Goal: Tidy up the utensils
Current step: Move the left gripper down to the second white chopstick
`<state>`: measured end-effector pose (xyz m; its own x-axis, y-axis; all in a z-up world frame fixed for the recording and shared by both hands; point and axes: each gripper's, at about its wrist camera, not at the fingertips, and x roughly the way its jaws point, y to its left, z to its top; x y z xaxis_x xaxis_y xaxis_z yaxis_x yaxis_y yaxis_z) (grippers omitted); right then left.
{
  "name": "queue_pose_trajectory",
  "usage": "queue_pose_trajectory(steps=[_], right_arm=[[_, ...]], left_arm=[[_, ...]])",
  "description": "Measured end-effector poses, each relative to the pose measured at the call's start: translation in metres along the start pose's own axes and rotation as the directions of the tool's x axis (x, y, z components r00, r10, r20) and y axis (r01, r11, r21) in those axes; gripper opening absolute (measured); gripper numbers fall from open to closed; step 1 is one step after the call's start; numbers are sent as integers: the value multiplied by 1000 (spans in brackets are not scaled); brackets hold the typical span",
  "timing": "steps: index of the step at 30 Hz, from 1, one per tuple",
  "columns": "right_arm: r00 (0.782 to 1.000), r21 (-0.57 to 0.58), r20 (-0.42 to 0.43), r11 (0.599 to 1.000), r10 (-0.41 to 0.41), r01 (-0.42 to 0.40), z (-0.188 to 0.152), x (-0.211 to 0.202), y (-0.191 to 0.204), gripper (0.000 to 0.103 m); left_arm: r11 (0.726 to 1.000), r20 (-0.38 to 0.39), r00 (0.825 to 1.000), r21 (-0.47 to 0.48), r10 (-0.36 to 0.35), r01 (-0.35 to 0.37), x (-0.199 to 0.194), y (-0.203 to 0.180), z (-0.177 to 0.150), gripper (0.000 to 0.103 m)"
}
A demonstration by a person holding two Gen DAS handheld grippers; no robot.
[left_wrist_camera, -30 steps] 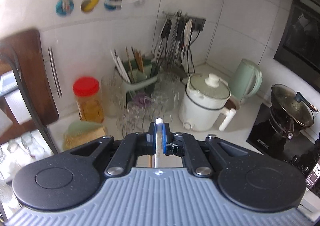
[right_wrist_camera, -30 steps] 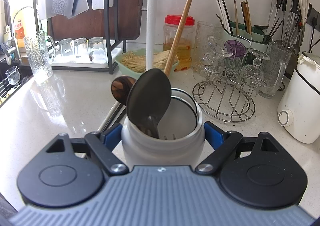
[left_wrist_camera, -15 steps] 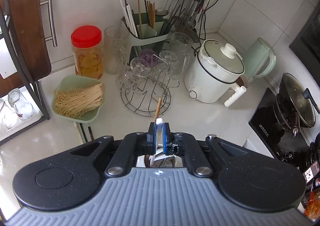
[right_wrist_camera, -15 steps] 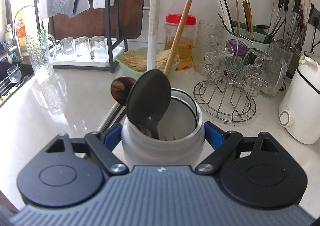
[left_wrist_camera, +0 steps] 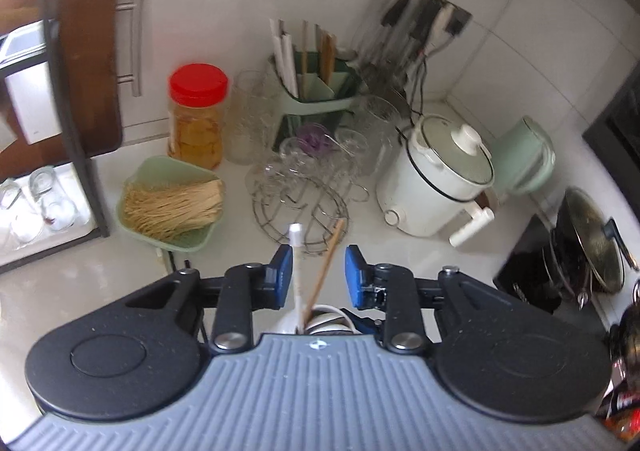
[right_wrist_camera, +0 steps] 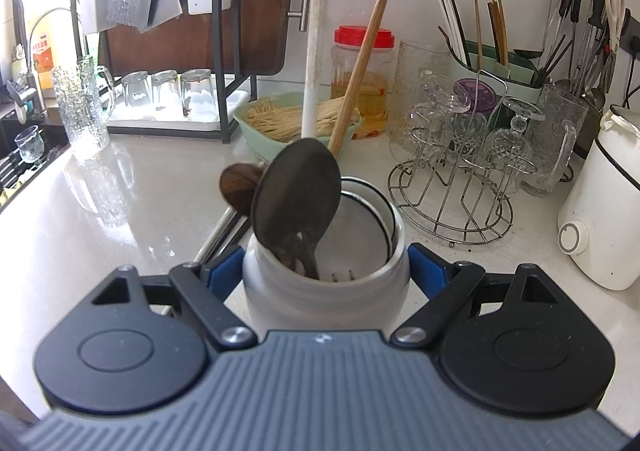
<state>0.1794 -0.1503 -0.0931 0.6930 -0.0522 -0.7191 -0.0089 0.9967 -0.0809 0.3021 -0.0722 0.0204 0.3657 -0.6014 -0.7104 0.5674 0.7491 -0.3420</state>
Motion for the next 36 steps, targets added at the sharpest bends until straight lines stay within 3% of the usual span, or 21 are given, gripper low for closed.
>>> queue_pose_trajectory(steps=[8,18,27,36], right_arm=[[1000,-17,-14,1000,11,-11,1,1,0,90],[999,-33,-36,999,34,-35,4,3,-4,90],[998,-27,-56,999,31,-33,6,4,-4,90],[999,-29,-39,999,35,-36,4,3,-4,90]], left_arm=[[987,4,994,-121,107,-105,5,50,-31,33],[929,-129,978,-313,164,-197,84,131,-78,32],[917,-147,958,-285,244,-278,143,152,-77,32],[922,-100,941,-191,324,-338,169,151,-63,32]])
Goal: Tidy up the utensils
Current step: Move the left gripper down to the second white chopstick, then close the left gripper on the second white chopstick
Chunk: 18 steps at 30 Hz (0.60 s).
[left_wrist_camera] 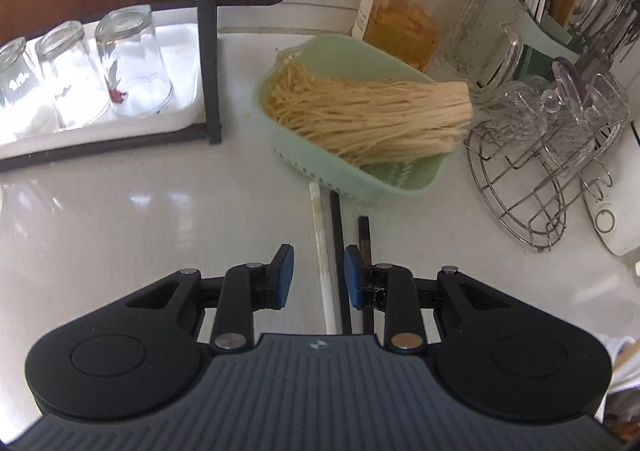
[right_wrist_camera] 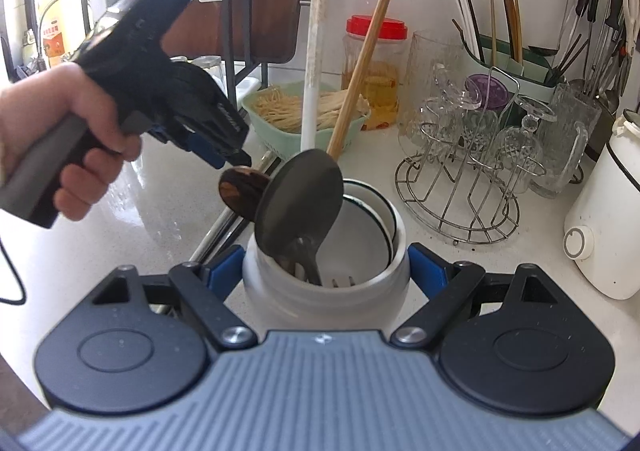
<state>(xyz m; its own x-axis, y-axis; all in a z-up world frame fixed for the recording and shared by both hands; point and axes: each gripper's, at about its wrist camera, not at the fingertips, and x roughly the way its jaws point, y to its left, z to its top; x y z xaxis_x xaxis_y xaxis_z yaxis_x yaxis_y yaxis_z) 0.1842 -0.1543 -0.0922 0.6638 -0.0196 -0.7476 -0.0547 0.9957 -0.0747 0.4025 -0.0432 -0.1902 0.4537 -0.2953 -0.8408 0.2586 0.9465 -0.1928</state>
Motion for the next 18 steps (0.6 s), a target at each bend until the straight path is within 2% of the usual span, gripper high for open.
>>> queue_pose_trajectory(steps=[5,8,18], right_arm=[[1000,7,-18,1000,3,-3,3,1,-1,90],[1000,7,-28,1000,4,-3,4,2,-1,90],[1000,1,-29,1000,4,-4,4,2,-1,90]], left_arm=[[1000,3,1000,10,13,-13,14,3,7,31],[1000,-1,1000,7,26,-26,23,4,11,24],[999,6,999,30,42,-42,42,-3,19,20]])
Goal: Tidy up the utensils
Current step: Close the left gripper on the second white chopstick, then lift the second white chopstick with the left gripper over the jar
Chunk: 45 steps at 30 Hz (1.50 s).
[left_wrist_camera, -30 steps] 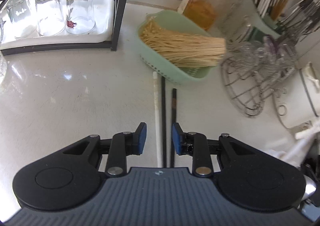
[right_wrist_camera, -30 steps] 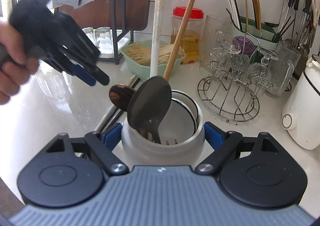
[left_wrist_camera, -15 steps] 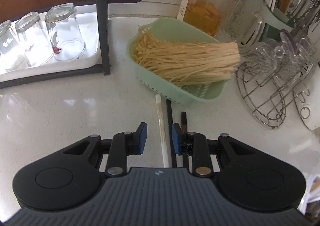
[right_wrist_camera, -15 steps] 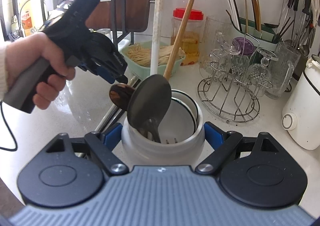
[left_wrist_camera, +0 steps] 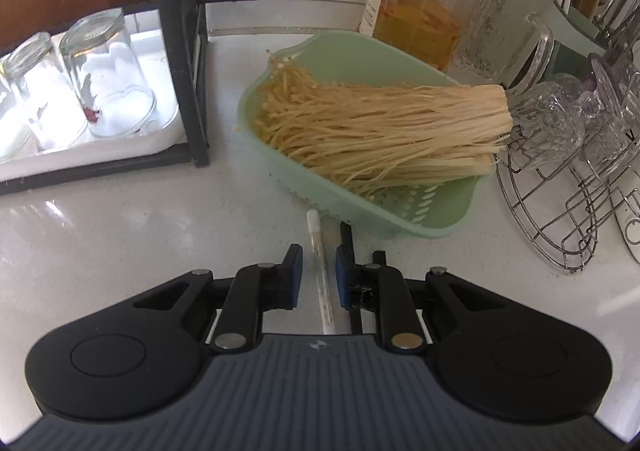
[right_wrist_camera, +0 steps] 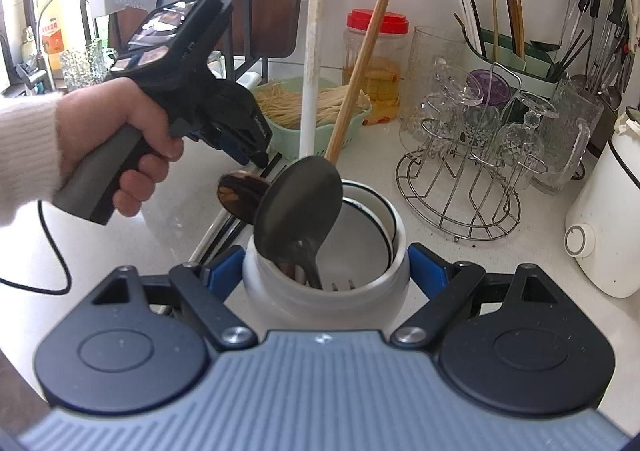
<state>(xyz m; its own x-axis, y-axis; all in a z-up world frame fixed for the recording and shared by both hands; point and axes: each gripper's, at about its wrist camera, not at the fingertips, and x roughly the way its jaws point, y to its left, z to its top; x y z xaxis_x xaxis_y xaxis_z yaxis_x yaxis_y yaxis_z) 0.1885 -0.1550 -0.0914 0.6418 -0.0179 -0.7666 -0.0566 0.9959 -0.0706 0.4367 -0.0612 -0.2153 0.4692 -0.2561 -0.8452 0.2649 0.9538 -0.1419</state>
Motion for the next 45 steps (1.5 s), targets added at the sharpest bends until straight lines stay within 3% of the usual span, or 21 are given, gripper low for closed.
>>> queue_pose_trajectory(steps=[3,6,16,34,45], right_arm=[[1000,-2,4,1000,1,-1,0,0,0,90],[1000,-4,4,1000,4,-4,-1,0,0,90],[1000,-7,-23,1000,4,-4,4,2,-1,90],[998,14,-63,1000,-15,16,8,5,3,90],[999,10,-38,1000,-23,24,5,2,5,90]], left_arm=[[1000,1,1000,4,12,-12,4,-2,5,20],[1000,-7,1000,10,23,-23,6,-2,8,10],[999,-39,999,-52,7,-9,-9,9,1,7],[989,41,992,-81,-122,125,-123,8,-30,7],[982,104,980,-65,-172,179,-168,5,-39,7]])
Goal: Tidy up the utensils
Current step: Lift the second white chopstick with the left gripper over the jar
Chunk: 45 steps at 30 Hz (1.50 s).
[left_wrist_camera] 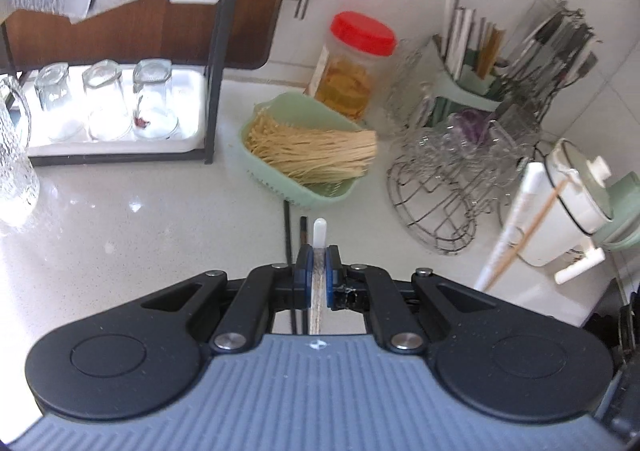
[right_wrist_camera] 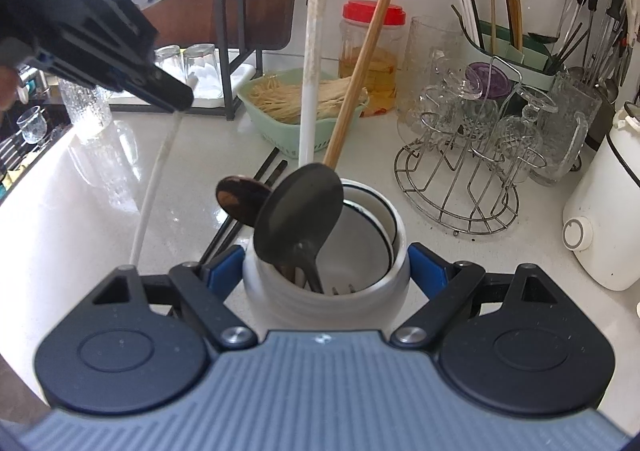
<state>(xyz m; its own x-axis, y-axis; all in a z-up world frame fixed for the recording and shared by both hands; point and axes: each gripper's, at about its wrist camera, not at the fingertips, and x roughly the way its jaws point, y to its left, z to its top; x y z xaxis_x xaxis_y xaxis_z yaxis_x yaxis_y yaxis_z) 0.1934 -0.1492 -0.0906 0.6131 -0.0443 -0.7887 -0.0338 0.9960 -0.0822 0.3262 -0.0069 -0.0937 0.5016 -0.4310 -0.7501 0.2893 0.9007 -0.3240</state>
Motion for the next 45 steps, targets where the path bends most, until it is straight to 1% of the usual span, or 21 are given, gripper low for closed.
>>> queue_pose_trajectory(steps=[5,10,15,25,34,39,45], right_arm=[[1000,-6,5,1000,0,0,-1,-1,0,90],[1000,0,16,1000,-4,4,-2,-1,1,90],[1000,2,28,1000,-5,5,-4,-2,1,90],[999,12,47,1000,-10,10,-6,-3,1,90],[998,18,60,1000,-18,17,-8,-4,3,90],[998,19,62,1000,-18,17,-9,-4,3,90],[998,21,67,1000,-21,19,-9,-4,3,90]], left_arm=[[999,29,999,31,-30,29,-19,-12,-3,7],[996,41,996,61,-73,70,-36,-25,-10,7],[990,42,992,88,-118,114,-53,-35,-18,7],[978,41,984,129,-172,166,-75,-47,-23,7],[970,72,980,169,-188,173,-96,-51,-15,7],[968,75,979,177,-191,176,-100,-51,-11,7],[961,84,975,208,-204,183,-114,-57,-2,7]])
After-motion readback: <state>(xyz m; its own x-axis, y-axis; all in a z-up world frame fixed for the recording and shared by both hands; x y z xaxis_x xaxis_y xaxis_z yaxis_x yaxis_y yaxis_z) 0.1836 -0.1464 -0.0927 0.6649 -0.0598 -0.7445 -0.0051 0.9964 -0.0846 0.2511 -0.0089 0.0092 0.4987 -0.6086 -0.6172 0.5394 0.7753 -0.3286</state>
